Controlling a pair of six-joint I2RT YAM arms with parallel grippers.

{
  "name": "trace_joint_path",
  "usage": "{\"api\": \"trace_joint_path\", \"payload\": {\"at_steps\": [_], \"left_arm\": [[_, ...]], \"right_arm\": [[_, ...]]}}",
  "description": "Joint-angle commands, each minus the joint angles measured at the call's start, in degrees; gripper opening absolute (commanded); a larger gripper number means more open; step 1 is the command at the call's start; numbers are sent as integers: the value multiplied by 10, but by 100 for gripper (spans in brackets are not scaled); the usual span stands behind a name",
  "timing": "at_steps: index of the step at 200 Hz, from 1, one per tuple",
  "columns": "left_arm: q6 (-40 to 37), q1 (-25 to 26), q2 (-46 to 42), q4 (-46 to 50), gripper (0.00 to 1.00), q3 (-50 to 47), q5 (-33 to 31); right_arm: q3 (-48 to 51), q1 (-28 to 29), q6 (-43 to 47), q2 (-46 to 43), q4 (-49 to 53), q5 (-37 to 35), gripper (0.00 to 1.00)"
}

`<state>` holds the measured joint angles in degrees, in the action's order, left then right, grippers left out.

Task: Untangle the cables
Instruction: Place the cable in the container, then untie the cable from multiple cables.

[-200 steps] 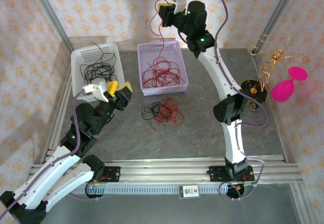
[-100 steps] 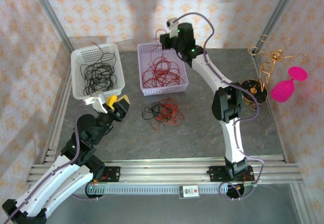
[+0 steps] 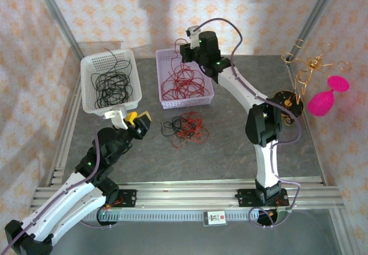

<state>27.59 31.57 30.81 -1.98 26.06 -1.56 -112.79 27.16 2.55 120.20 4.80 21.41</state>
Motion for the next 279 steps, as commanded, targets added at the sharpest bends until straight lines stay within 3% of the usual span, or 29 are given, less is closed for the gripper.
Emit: {"api": "trace_joint_path", "payload": {"at_steps": [1,86,136,175,220,255,279], "left_arm": [[9,3,6,-5,59,-1,16],[26,3,40,-5,59,-21,37],[34,3,70,-6,51,-31,39],[40,3,85,-9,51,-32,38],[42,3,118,-16,48,-37,50],[57,5,199,-21,41,-18,52],[116,7,269,-10,35,4,31]], "right_arm": [[13,-4,-17,20,9,-33,0],[94,-2,-37,112,-26,-41,0],[36,36,9,100,10,-98,30],[100,40,-7,-14,-25,-110,45],[324,40,-12,-220,-101,-119,57],[548,40,-45,-369,-183,-138,57],[674,40,-89,-438,-219,-133,55]]}}
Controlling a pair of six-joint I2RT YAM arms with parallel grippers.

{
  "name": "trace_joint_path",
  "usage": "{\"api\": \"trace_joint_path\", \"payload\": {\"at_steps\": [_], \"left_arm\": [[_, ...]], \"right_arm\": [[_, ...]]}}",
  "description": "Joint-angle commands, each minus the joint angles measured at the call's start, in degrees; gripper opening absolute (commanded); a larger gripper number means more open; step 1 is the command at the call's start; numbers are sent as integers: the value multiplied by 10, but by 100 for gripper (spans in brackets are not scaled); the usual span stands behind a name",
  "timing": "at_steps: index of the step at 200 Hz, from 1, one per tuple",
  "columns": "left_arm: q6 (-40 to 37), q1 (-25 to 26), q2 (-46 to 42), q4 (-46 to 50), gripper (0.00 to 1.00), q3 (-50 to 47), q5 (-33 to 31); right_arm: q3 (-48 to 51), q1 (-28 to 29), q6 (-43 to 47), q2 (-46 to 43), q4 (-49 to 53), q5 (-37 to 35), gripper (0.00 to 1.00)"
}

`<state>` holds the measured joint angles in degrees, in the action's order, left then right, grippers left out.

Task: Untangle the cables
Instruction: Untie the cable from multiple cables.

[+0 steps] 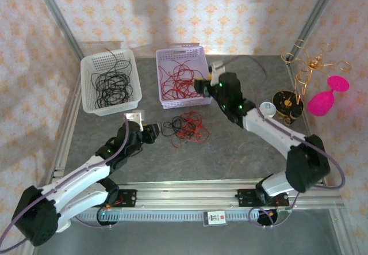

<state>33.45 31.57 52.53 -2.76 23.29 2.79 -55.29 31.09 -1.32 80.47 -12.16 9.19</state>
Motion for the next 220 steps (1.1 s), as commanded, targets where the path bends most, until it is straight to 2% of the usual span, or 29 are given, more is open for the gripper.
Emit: {"api": "trace_joint_path", "payload": {"at_steps": [1,21,50,63,80,97,131,178,220], "left_arm": [[61,7,55,-1,35,32,-14],[142,16,110,10,28,51,-43],[239,35,178,7,31,75,-63],[277,45,204,21,35,96,-78],[297,51,240,69,35,138,-96],[288,53,272,128,35,182,-124],[261,53,310,209,36,226,-176],[174,53,366,233,39,283,-192],[161,53,399,209,43,291,-205]], "right_arm": [[104,0,-52,-44,-51,-10,54],[211,4,-91,-107,-97,-3,52],[345,5,-130,-169,-202,-2,50],[375,5,-129,-173,-232,-27,50],[359,5,-121,-172,-193,-78,49],[363,5,-124,-172,-192,-106,49],[363,5,-128,-158,-197,-106,49],[360,5,-132,-140,-204,-96,49],[360,5,-126,-135,-202,-103,49]]}}
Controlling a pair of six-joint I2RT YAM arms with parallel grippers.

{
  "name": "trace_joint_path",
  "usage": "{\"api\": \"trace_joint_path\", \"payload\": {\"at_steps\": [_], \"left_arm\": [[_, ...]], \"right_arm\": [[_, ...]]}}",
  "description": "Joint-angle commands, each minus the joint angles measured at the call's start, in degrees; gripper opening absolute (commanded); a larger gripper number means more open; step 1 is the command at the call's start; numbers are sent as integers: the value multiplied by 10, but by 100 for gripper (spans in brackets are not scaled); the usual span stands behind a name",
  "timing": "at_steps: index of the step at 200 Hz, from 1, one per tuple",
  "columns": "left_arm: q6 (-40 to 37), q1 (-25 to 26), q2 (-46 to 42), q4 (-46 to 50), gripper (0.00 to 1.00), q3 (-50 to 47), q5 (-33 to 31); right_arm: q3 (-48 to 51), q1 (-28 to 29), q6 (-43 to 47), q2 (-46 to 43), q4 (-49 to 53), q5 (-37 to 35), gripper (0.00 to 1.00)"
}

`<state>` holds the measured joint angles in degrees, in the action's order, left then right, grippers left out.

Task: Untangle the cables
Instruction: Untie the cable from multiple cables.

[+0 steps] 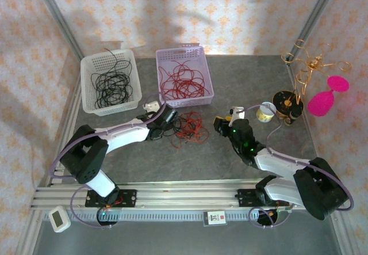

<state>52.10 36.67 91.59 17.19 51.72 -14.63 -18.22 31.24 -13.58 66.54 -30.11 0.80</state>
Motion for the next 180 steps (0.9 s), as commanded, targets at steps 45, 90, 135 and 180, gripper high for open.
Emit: {"api": "trace_joint_path", "payload": {"at_steps": [45,90,135,180], "left_arm": [[-47,2,48,12,43,38,-58],[-43,-1,76,7,42,45,-65],[-44,-6,98,-6,39,41,-72],[-52,-7,123,-24,30,48,-70]], "right_arm": [[-17,3,-4,9,-22,-7,49],[-18,3,-5,23,-22,-2,49],[-23,3,-6,32,-23,14,49],[-23,4,-6,32,-21,16,49]]}}
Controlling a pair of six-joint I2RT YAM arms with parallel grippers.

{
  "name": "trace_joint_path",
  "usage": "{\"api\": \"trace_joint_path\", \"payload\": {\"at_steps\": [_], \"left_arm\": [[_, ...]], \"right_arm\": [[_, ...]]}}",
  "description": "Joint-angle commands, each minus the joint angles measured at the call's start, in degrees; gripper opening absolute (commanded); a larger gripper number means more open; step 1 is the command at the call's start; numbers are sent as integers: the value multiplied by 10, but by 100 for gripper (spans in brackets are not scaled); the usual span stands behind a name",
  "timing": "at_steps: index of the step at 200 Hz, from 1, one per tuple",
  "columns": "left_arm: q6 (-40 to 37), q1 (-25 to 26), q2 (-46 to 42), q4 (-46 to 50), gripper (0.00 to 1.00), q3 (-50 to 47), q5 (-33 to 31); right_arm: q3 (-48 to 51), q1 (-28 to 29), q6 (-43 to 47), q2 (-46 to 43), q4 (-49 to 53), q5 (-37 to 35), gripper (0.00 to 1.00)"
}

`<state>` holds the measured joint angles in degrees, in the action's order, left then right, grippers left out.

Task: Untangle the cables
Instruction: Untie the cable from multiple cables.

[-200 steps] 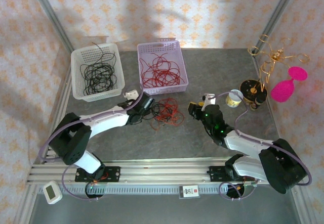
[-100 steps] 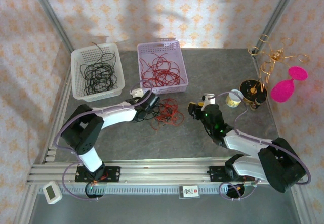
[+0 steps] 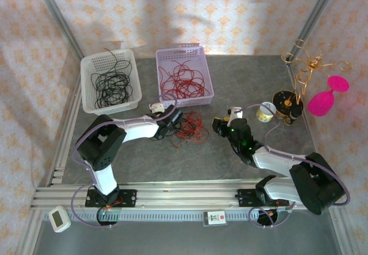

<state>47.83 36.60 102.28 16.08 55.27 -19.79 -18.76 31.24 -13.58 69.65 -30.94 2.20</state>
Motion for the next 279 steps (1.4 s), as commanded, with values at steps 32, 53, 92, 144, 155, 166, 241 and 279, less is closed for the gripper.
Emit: {"api": "trace_joint_path", "payload": {"at_steps": [32,53,92,144,155,166,241,279], "left_arm": [[-7,-7,16,-16,22,1,-33],[-16,-7,0,-23,18,-11,-40],[-42,1,-50,-6,7,-24,-67],[-99,53,-162,67,0,-17,-144],[-116,67,-189,83,0,-11,-155],[-131,83,-218,94,0,-5,-166],[-289,181,-406,8,0,17,-136],[-336,191,-427,-6,0,43,-64]], "right_arm": [[-17,3,-5,-3,-13,1,49],[-17,3,-6,-5,-13,1,49],[-16,3,-7,-6,-14,2,49],[-10,3,6,-16,-12,-5,50],[-5,3,14,-41,-18,6,51],[2,3,27,-55,-34,40,52],[-3,110,215,-89,-154,308,58],[-72,129,286,-29,-189,370,59]]}}
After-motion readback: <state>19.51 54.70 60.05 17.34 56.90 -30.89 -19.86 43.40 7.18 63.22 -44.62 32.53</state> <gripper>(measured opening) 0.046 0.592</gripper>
